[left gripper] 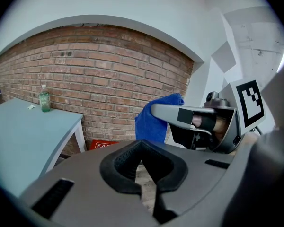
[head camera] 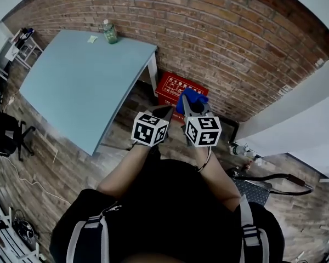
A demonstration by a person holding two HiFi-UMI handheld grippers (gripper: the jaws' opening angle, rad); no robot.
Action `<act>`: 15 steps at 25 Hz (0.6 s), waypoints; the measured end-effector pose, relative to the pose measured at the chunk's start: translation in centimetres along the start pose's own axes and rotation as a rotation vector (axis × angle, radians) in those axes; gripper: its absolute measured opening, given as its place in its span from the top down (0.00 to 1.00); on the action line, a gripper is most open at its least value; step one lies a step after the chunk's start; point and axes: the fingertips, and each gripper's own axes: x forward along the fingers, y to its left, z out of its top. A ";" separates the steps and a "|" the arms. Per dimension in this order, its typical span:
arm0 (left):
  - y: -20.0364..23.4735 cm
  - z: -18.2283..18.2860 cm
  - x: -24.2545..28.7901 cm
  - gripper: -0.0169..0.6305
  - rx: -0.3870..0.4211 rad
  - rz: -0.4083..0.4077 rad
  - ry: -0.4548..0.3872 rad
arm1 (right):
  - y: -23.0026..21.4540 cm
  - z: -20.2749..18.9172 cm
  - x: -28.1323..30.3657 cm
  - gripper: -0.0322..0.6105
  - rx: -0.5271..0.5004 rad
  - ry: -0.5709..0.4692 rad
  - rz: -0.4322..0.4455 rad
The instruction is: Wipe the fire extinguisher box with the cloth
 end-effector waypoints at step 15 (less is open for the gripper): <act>1.6 1.8 5.9 0.98 0.013 -0.099 0.054 | -6.2 -1.3 3.1 0.89 0.074 0.037 -0.137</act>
